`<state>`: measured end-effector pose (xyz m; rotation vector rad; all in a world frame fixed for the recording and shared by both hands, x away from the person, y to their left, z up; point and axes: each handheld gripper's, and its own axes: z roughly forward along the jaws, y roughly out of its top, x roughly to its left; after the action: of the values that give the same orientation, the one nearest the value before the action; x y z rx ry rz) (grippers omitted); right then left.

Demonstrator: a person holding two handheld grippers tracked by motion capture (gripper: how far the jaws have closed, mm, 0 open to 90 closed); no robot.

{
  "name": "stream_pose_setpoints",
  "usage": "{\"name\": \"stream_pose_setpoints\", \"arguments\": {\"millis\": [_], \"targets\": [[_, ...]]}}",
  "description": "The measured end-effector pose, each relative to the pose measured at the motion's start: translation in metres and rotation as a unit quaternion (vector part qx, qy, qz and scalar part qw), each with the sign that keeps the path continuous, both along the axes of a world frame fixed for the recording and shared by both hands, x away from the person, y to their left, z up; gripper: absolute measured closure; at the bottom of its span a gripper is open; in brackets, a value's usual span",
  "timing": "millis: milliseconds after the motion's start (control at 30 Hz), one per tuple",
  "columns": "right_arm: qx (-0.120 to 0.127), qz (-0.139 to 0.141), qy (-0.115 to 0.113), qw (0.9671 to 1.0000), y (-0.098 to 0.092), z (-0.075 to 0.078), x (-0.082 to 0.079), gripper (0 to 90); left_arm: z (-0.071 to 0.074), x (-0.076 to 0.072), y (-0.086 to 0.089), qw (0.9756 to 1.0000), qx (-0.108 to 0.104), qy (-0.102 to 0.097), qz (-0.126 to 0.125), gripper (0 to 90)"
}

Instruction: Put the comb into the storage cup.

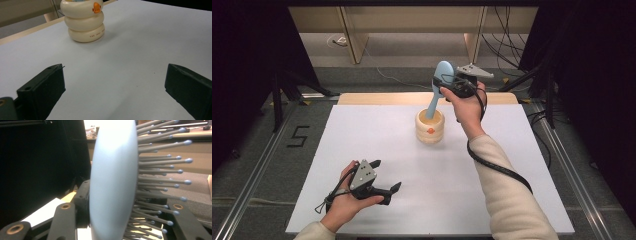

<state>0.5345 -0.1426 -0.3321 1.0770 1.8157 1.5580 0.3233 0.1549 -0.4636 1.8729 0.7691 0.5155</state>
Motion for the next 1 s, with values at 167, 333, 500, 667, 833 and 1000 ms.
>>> {"name": "stream_pose_setpoints", "arguments": {"millis": [167,333,500,667,833,1000], "targets": [[0.0,0.001,0.003,1.0,0.0017,-0.0007,0.0007,49.9,0.0,-0.0001,-0.0001,1.0,-0.001,0.0,0.0,2.2],[-0.001,-0.001,0.003,1.0,0.0023,-0.0012,0.0016,49.8,0.0,0.0,-0.0001,1.0,-0.002,0.001,-0.001,2.4],[-0.002,-0.001,0.004,1.0,0.0029,-0.0023,0.0025,49.8,0.0001,-0.0001,-0.0002,1.0,-0.003,0.001,-0.001,2.5],[-0.004,-0.002,0.007,1.0,0.0038,-0.005,0.0036,49.8,0.0,-0.0001,-0.0002,1.0,-0.003,0.001,-0.001,2.4],[-0.005,-0.002,0.008,1.0,0.005,-0.0064,0.0046,49.8,0.0,-0.0001,-0.0001,1.0,-0.003,0.001,-0.001,2.5],[-0.005,-0.002,0.008,0.9999,0.0055,-0.0072,0.0053,49.8,0.0001,-0.0001,0.0,1.0,-0.003,0.001,-0.001,2.5]]}}
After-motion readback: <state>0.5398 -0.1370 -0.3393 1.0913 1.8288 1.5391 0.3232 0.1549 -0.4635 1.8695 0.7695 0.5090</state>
